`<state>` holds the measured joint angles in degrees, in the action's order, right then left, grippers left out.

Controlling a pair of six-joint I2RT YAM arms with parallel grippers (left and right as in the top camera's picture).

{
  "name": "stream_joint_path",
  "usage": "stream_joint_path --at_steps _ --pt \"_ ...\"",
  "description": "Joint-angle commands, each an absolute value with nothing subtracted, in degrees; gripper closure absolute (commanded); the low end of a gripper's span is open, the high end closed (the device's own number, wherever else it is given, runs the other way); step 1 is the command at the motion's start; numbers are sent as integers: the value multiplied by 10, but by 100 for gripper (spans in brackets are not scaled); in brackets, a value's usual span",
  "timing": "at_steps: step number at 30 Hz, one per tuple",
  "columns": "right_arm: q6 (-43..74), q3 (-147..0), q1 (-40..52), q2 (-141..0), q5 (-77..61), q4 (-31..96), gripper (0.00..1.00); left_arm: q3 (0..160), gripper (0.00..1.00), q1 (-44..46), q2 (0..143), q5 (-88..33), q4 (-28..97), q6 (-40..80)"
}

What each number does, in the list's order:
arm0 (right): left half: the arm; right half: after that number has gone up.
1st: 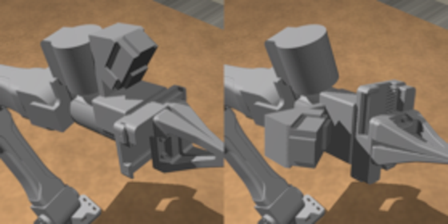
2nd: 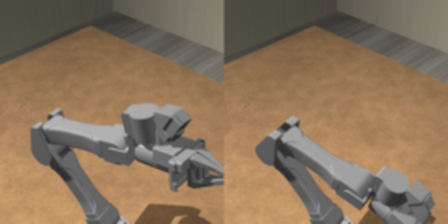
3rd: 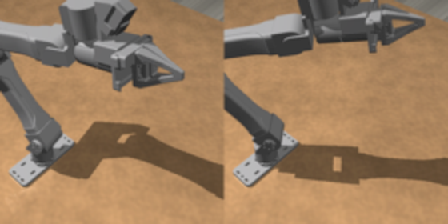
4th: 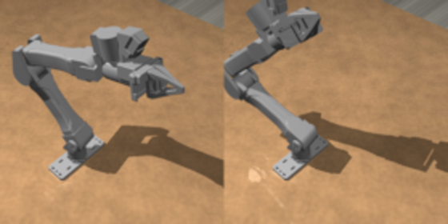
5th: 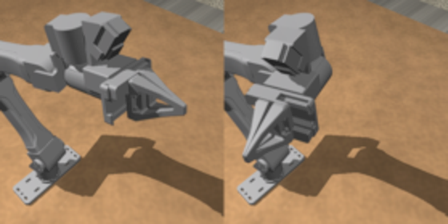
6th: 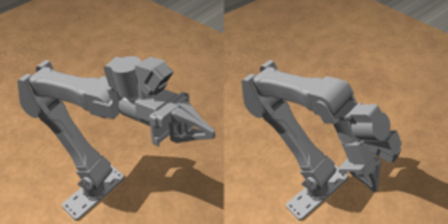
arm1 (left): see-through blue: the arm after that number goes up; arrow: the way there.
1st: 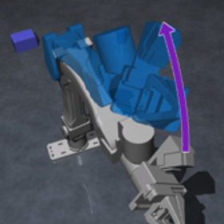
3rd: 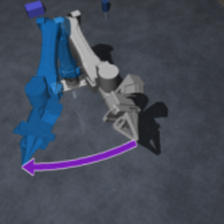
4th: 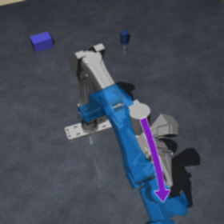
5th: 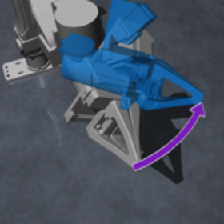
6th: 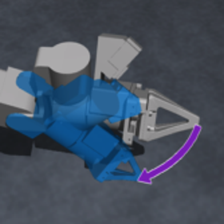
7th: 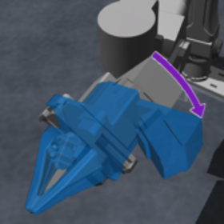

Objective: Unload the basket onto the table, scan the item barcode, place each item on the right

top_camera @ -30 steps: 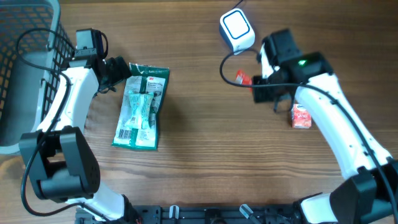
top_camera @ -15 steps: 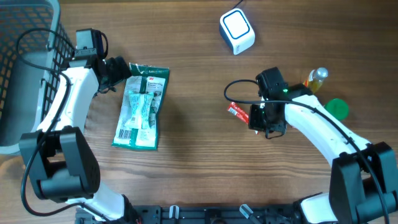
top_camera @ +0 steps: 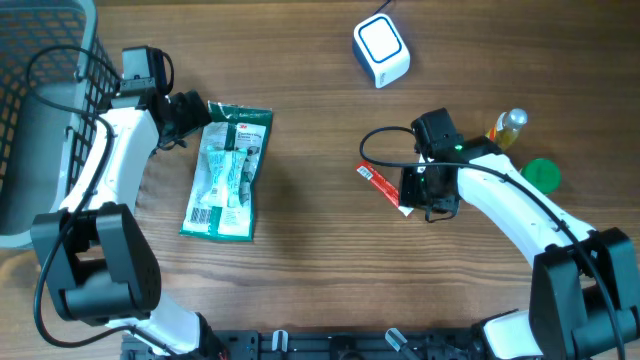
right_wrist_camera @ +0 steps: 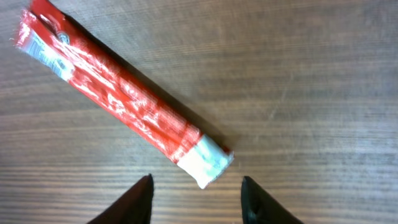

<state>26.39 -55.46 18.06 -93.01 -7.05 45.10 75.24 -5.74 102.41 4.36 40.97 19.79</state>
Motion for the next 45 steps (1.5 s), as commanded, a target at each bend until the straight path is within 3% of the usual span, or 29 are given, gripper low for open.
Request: stream_joint_path --at_steps 1,7,10,14,18,25,45 --pt "235 -561 181 -936 -60 442 50 760 0 -61 1016 39 410 197" --pt "194 -611 194 -935 -125 444 50 760 0 -61 1016 39 410 197" --pt "196 -611 222 -935 -158 407 62 760 0 -61 1016 39 410 197" --pt "214 -593 275 -936 -148 338 87 760 0 -61 1016 39 410 197" --pt "280 -563 323 -942 -87 282 95 760 0 -61 1016 39 410 197" --pt "333 -531 345 -974 1 246 96 760 0 -61 1016 39 410 197" --pt "404 -530 337 -991 32 256 95 760 0 -61 1016 39 409 197"
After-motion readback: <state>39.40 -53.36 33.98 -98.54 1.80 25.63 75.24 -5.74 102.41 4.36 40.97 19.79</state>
